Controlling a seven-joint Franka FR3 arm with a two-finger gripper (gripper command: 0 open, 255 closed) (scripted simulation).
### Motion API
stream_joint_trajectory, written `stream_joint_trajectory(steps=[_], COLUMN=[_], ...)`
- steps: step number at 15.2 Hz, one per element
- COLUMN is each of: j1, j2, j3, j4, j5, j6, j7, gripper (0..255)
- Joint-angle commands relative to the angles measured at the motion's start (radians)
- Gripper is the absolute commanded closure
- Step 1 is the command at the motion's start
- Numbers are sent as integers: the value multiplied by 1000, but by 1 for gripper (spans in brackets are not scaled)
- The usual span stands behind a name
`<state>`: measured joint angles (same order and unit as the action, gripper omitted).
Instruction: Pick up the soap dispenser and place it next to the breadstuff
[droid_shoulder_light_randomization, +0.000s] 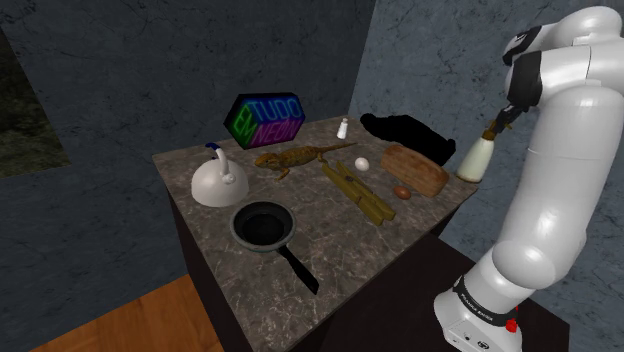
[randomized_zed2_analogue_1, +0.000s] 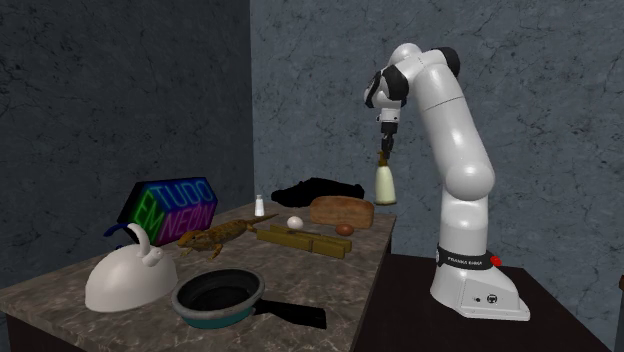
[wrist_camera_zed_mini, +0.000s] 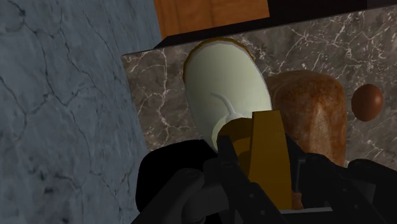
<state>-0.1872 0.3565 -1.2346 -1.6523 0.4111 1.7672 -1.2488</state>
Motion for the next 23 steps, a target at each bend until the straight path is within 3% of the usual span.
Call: stream_joint_trajectory(steps=[1, 13, 21, 22, 23], j1=[5, -10, -10, -10, -10], j2=[2, 47, 47, 47, 47], j3=[1, 44, 44, 44, 44], j4=[-25, -154, -154, -154, -154], j5=[4, 63, 63, 63, 63], j6=[25, 170, 170, 170, 170], j7=[-4, -52, -52, -52, -52], gripper=[255, 255, 255, 0, 0])
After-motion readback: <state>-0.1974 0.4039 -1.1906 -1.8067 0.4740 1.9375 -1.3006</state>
